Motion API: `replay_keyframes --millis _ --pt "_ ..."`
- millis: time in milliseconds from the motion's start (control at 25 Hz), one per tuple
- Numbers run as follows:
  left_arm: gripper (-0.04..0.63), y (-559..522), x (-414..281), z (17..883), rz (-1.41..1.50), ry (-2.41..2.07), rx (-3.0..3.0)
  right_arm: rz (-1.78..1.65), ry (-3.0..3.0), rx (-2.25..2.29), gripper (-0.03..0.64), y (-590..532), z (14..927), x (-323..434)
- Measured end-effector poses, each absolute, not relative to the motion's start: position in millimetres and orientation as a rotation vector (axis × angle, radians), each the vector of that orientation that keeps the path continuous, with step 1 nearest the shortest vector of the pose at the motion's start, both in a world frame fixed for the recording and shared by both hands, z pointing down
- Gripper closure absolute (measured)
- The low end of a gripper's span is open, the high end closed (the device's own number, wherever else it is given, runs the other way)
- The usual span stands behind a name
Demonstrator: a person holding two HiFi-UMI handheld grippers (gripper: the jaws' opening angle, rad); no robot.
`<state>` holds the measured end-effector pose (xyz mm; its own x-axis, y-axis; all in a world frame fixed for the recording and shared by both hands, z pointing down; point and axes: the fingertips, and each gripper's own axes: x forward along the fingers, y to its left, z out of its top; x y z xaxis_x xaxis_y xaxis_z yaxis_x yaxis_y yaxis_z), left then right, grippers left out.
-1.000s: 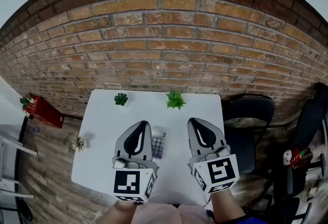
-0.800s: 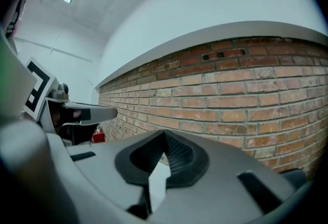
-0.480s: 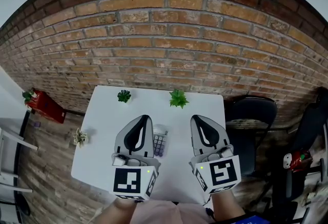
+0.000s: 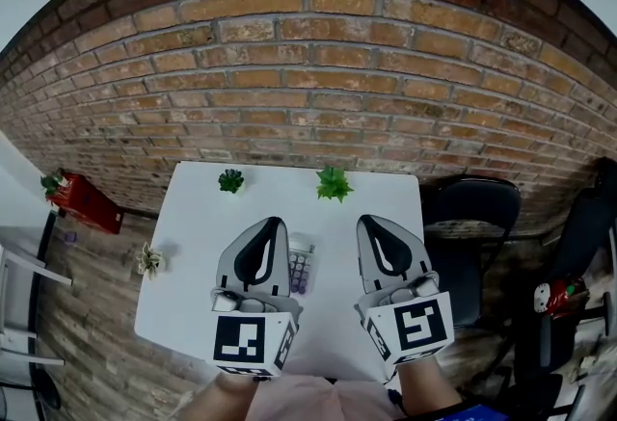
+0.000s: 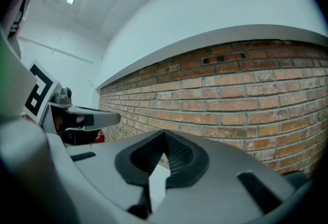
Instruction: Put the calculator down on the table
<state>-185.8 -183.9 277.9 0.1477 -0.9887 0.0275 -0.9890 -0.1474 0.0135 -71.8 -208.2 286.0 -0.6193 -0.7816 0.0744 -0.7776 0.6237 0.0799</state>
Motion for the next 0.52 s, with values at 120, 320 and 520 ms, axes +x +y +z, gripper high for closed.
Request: replay_keyframes --millis 120,320,520 --pt "0.577 -183.8 -185.4 278.6 0.019 -2.028 2.359 -0.057 -2.733 1.322 0.618 -207.7 287.2 -71.5" --pt "0.578 -184.0 -185.1 281.7 0.028 -2.02 2.357 -0.051 -2.726 1.324 0.618 -207.6 289.8 -71.7" --pt "0.578 -184.2 -186.1 284.6 0.037 -2.016 2.352 -0.048 -2.725 1.324 0.618 -207.5 291.6 -73.3"
